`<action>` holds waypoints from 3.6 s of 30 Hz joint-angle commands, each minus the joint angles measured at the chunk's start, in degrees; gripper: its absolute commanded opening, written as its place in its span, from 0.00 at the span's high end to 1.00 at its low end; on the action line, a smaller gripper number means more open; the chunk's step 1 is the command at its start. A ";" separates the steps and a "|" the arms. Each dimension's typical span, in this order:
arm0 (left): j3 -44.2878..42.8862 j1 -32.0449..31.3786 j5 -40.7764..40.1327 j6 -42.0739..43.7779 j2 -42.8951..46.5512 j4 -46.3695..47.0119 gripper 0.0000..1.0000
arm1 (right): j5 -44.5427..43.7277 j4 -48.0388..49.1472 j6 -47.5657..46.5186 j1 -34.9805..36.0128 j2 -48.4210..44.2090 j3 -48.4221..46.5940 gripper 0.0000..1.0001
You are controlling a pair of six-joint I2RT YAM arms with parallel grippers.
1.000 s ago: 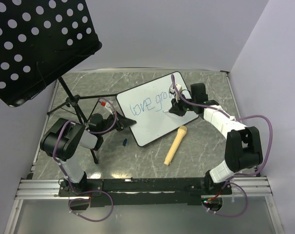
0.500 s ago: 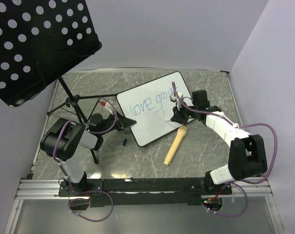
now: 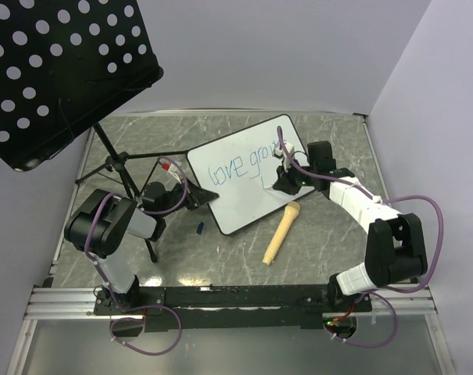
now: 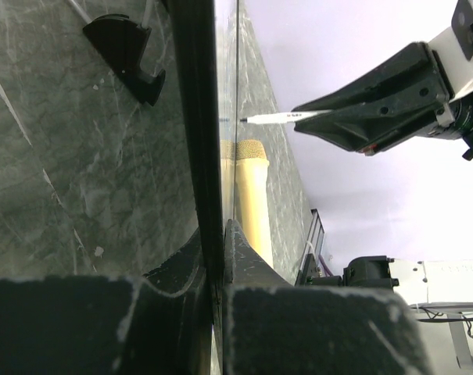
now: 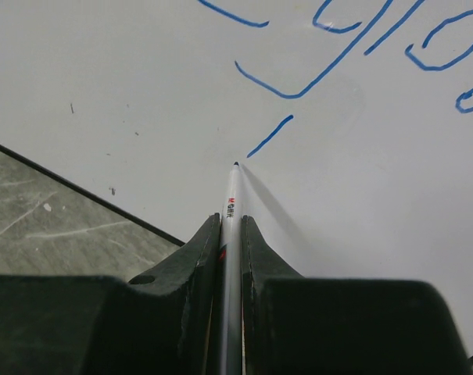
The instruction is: Write a sentence on the whiteboard
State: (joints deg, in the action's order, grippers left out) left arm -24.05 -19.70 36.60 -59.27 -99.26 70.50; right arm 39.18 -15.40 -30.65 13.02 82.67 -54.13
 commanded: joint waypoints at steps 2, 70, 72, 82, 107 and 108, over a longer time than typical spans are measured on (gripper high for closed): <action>-0.73 -0.77 1.90 3.28 1.88 13.96 0.99 | -0.68 3.44 1.38 0.61 1.87 -3.70 1.00; -0.38 -0.25 2.42 3.89 3.11 12.82 0.99 | -1.12 -2.44 -3.01 -0.45 0.91 -1.42 1.00; -0.47 -0.25 2.42 3.81 3.11 12.91 0.99 | -1.47 -2.09 -2.83 -0.45 1.09 -1.59 1.00; -0.47 -0.25 2.34 3.81 3.20 12.82 0.99 | -1.91 -0.16 -1.17 -0.80 3.10 -3.70 1.00; -1.08 -0.16 2.42 3.98 3.02 12.20 0.99 | -1.56 -1.12 -1.51 -0.80 4.25 -3.71 1.00; -1.00 -0.16 2.42 4.07 3.02 12.21 0.99 | -1.47 -1.30 -1.77 -0.71 3.73 -3.18 1.00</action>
State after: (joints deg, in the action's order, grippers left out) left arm -24.01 -19.53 36.42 -59.24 -99.15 70.24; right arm 38.79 -17.10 -30.37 12.47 87.46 -58.92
